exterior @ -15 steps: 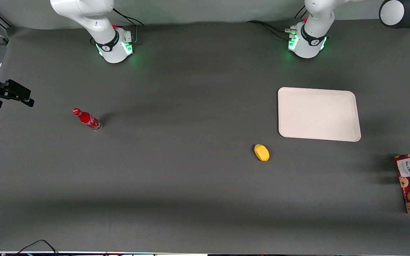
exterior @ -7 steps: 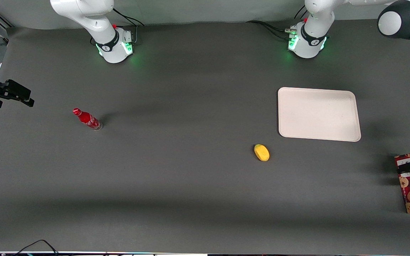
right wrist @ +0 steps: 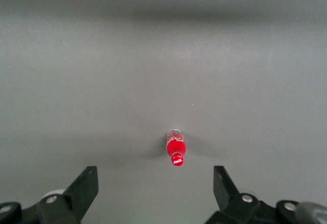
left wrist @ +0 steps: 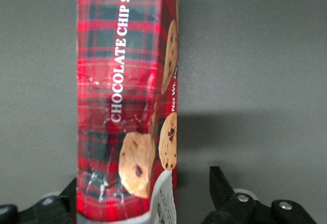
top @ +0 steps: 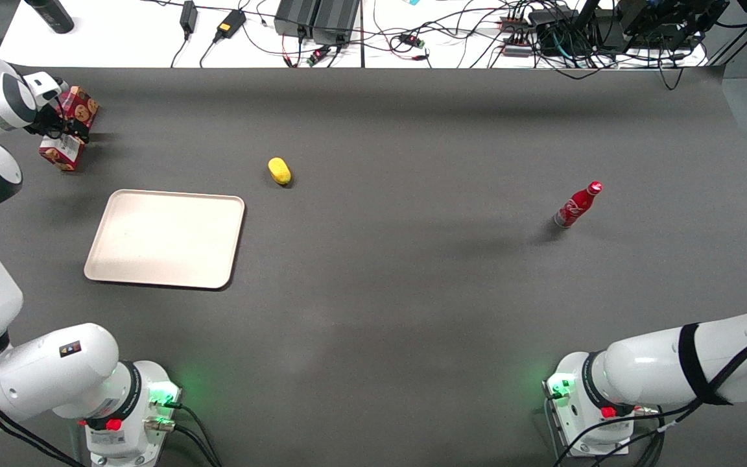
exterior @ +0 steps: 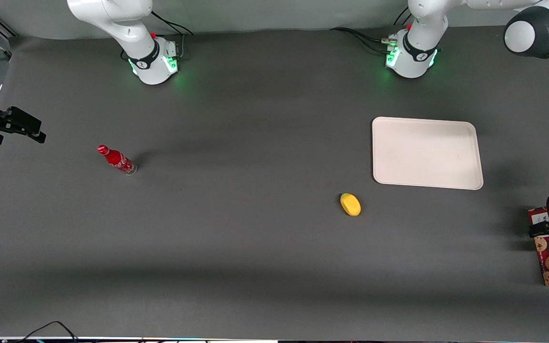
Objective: Place red cookie box on tray
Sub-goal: 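Lower the open left gripper around the upright cookie box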
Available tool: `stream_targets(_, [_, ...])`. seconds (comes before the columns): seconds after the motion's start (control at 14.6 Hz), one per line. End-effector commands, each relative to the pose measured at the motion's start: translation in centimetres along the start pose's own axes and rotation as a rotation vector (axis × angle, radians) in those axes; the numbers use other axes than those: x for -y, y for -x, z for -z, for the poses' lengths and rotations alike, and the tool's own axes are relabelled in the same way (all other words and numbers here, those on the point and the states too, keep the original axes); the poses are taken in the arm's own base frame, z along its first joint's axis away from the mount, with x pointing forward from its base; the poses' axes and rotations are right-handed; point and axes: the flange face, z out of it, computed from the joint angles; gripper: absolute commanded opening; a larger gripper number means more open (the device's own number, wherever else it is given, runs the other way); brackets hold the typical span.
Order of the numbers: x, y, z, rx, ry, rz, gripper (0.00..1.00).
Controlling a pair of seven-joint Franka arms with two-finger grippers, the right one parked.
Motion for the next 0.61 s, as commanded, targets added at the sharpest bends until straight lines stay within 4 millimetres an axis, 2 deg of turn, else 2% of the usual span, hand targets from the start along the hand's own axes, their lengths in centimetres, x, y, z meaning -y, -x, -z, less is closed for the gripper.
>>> stream_targets(0.0, [0.5, -0.8, 0.0, -0.028, -0.012, -0.012, 1.0])
stream_targets(0.14, [0.6, -1.1, 0.5, -0.03, -0.012, -0.013, 1.0])
stream_targets(0.27, [0.7, -1.3, 1.1, -0.032, -0.011, -0.011, 0.9])
stream_targets(0.41, [0.7, -1.3, 1.0, -0.033, -0.009, -0.007, 0.67])
stream_targets(0.55, [0.7, -1.3, 0.9, -0.033, -0.008, -0.006, 0.39])
